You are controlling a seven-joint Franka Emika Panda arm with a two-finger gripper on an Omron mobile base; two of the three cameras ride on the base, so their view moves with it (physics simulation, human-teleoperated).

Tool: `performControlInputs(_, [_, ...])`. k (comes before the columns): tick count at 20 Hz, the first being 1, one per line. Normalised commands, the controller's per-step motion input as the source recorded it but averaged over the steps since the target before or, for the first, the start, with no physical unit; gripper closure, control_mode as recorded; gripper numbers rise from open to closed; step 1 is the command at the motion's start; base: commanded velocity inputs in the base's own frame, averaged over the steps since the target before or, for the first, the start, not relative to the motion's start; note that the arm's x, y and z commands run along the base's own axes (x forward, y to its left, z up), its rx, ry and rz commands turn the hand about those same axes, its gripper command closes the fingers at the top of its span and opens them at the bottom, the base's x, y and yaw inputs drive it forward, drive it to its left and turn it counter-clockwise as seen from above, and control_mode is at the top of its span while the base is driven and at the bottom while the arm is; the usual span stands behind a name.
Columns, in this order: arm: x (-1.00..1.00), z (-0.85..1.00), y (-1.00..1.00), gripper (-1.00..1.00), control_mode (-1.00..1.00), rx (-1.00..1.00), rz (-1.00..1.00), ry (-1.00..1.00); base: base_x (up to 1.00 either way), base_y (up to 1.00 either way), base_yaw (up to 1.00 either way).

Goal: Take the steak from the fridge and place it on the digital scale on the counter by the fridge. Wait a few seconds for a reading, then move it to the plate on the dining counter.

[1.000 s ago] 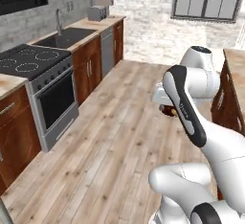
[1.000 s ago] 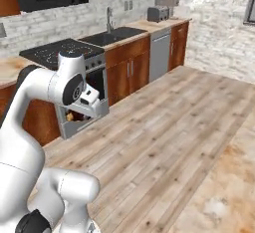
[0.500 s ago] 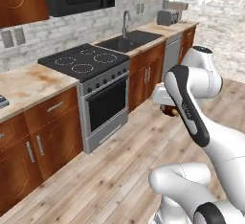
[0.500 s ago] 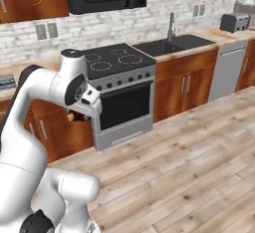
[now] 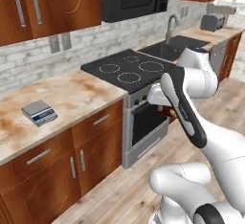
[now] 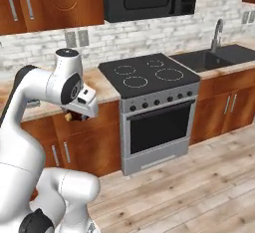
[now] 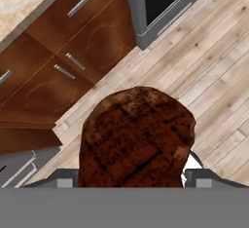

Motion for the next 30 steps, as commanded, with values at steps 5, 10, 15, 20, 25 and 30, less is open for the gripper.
performControlInputs(5, [0.0,0.0,0.0,1.0,1.0,0.0,0.0,0.0,0.92,0.19,0.51])
performControlInputs(10, [0.0,0.0,0.0,1.0,1.0,0.0,0.0,0.0,0.72,0.0,0.66])
performControlInputs(15, [0.0,0.0,0.0,1.0,1.0,0.0,0.0,0.0,0.63,0.0,0.64])
performControlInputs(20, [0.0,0.0,0.0,1.0,1.0,0.0,0.0,0.0,0.77,-0.12,0.53])
performControlInputs(25, [0.5,-0.32,-0.2,1.0,-1.0,0.0,0.29,0.08,0.15,-0.03,0.08])
performControlInputs(30, [0.6,-0.73,-0.2,1.0,-1.0,0.0,0.29,0.1,0.0,0.0,0.0])
